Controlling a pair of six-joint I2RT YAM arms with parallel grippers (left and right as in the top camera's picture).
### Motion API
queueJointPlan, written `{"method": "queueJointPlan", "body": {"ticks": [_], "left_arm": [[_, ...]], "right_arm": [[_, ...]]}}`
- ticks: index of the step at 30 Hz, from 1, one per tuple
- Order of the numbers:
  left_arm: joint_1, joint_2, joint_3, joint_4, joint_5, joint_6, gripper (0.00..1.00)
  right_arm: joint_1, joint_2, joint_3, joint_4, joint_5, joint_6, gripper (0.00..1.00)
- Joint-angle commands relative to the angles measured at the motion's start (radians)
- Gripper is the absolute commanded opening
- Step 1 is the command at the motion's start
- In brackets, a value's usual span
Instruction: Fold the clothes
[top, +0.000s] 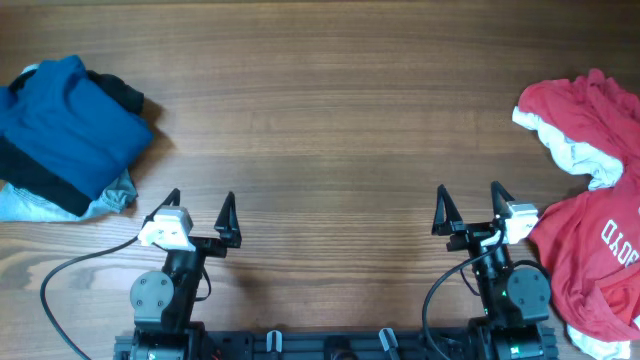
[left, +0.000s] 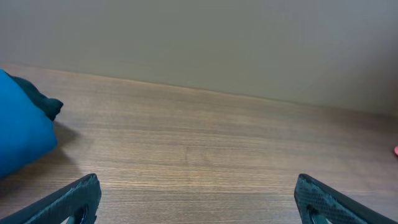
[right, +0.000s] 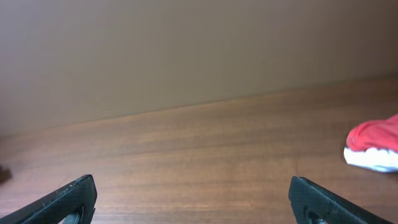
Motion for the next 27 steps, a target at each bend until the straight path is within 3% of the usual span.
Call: {"method": "queueJointPlan", "body": {"ticks": [1,5,8,14,16,20,27], "left_arm": [[-0.006,-0.006,0.001,-0.003,0.026,-0.119,1.00],[-0.006,0.055,0.114,-0.064,0.035,-0.164,1.00],[-0.006,0.232,0.289,-0.167,0.035,-0.164,1.00],[-0.006,0.718,0.719,-0.572,0.035,-0.164,1.00],[-0.006,0.795,0.764,-0.612,0.039,-0.164,1.00],[-0.006,0.828,0.765,-0.612,0.050,-0.164,1.00],[-0.006,0.827,0.765,-0.612,0.050,-0.164,1.00]], "right_arm": [[-0.005,-0.002,0.071,-0.093,0.015,0.027,1.00],[-0.005,0.117,0.255,-0.271,0.104,0.032,1.00],[-0.005,0.377,0.457,-0.385,0.103,0.034,1.00],[-0.005,0.962,0.816,-0.616,0.077,0.030,1.00],[-0.008,1.066,0.820,-0.621,0.128,0.026,1.00],[-0.132,1.230,0.819,-0.776,0.409,0.306,1.00],[-0.450,1.507,0.771,-0.703,0.424,0.307,0.99]]}}
